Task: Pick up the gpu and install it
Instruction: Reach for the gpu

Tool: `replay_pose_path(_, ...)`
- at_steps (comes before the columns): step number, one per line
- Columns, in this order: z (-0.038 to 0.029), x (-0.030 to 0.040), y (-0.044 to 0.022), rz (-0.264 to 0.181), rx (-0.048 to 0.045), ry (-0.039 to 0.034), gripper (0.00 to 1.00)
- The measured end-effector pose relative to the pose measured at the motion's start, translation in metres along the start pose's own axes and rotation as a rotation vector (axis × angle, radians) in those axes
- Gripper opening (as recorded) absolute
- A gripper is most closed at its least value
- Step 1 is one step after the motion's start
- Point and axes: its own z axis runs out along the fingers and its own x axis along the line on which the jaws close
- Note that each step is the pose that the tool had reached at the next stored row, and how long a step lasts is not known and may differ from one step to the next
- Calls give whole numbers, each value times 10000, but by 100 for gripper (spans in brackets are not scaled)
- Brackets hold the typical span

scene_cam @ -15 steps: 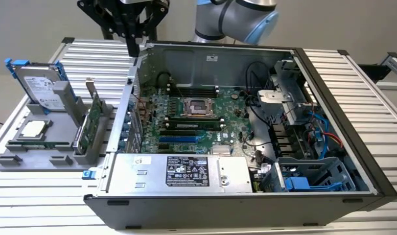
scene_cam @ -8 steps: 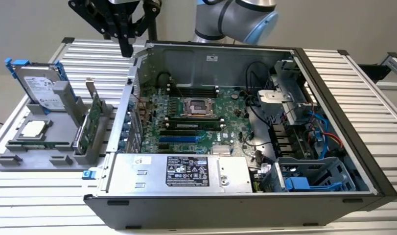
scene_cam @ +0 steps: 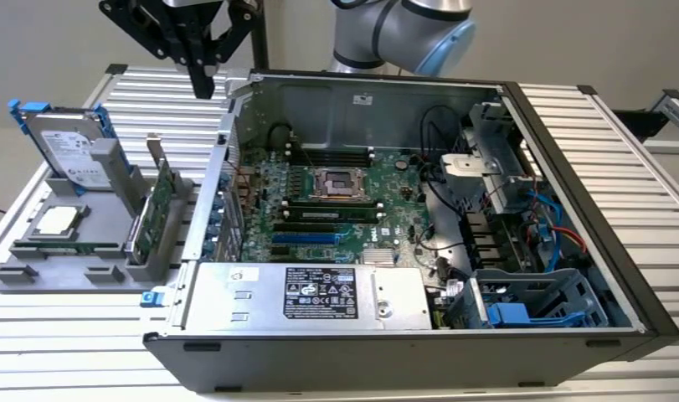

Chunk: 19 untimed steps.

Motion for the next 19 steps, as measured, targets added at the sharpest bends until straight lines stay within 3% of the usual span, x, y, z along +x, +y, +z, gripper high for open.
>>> replay_pose_path(19, -11, 289, -98, 1, -30, 2, 0)
